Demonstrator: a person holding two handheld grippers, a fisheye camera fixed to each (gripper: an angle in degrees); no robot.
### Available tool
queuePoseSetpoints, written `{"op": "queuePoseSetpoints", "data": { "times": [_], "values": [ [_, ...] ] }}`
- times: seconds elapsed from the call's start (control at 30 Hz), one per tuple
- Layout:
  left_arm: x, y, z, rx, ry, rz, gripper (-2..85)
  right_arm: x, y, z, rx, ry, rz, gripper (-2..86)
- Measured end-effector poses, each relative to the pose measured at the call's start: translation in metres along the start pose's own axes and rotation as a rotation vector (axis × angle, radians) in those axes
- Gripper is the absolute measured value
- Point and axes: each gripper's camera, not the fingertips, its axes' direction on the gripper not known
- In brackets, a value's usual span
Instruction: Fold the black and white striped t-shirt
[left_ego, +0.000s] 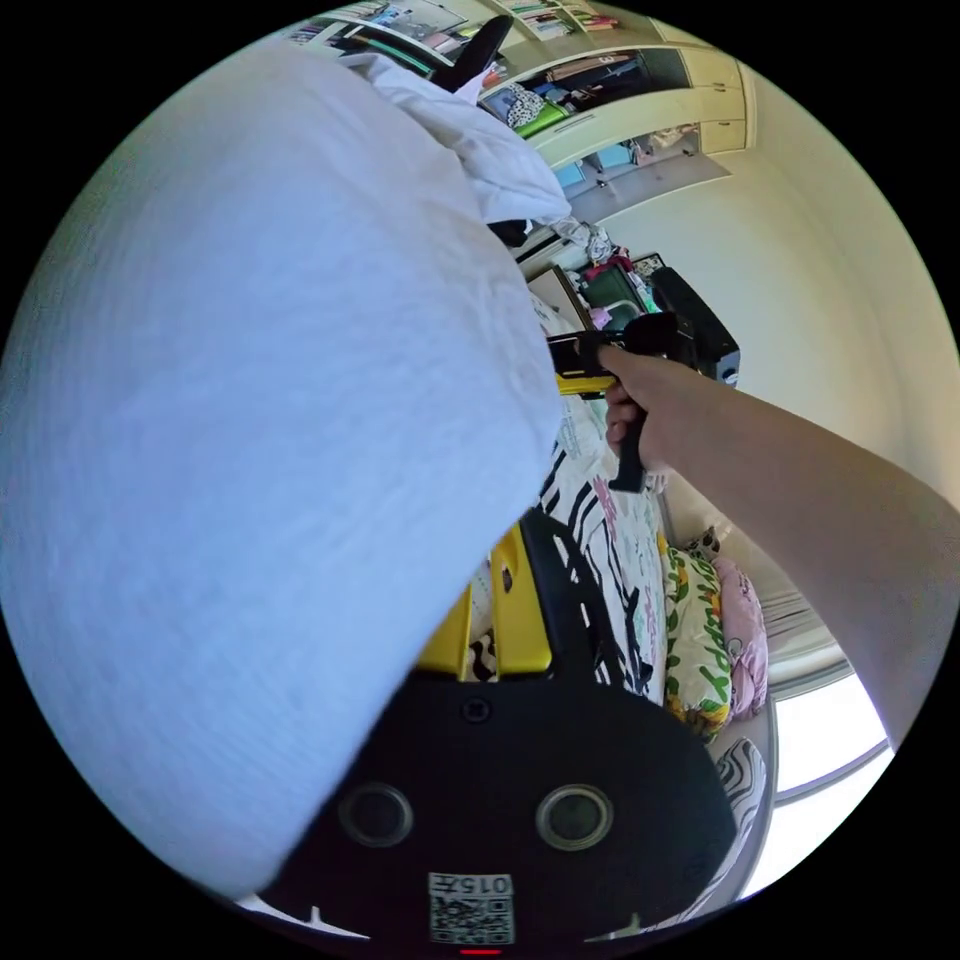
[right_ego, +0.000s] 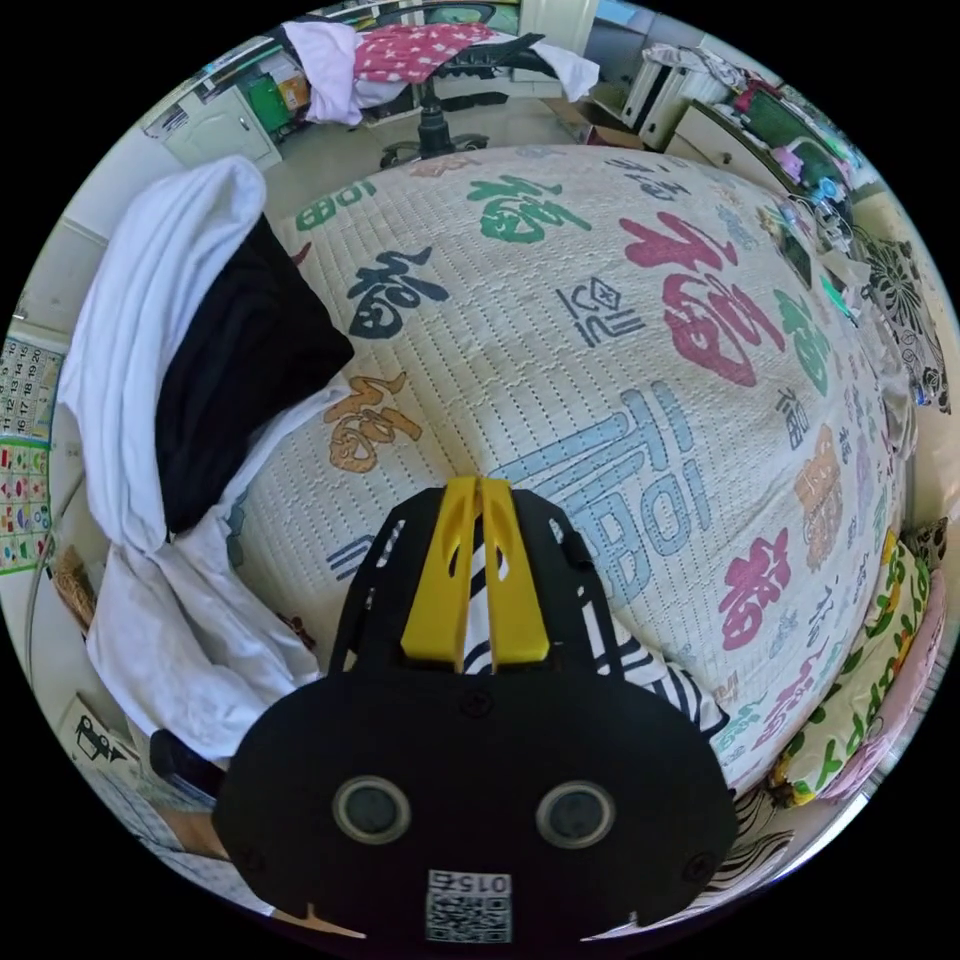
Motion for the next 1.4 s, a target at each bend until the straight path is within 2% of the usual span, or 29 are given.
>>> {"op": "queuePoseSetpoints", "data": {
  "times": [0.17,0.37,0.43,0.63,0.83,1.1,1.17,1.27,1.4],
  "values": [
    [0.011,0.013,-0.024,0.013,0.057,0.111,-0.6,0.03,0.009,-0.033,0.104,-0.049,0.021,-0.8],
    [0.071,0.048,-0.061,0.048,0.106,0.548,-0.8,0.124,0.099,-0.108,0.355,-0.129,0.227,-1.0],
    [0.095,0.071,-0.067,0.02,0.136,0.732,-0.7,0.156,0.136,-0.121,0.4,-0.188,0.304,-1.0],
    [0.128,0.138,-0.055,-0.185,0.168,0.999,0.7,0.226,0.242,-0.108,0.391,-0.193,0.538,-0.6],
    [0.122,0.174,-0.042,-0.443,0.144,1.079,6.4,0.266,0.29,-0.067,0.22,-0.267,0.67,4.3],
    [0.136,0.15,-0.048,-0.397,0.219,1.06,6.4,0.266,0.283,-0.094,0.272,-0.228,0.51,6.9],
    [0.141,0.151,-0.034,-0.456,0.233,1.067,5.8,0.264,0.275,-0.094,0.252,-0.205,0.491,6.1],
    [0.138,0.164,-0.001,-0.647,0.119,1.119,4.2,0.274,0.271,-0.082,0.169,-0.165,0.565,1.8],
    [0.135,0.145,-0.008,-0.611,0.125,1.115,5.3,0.293,0.281,-0.092,0.213,-0.283,0.591,3.2]
  ]
}}
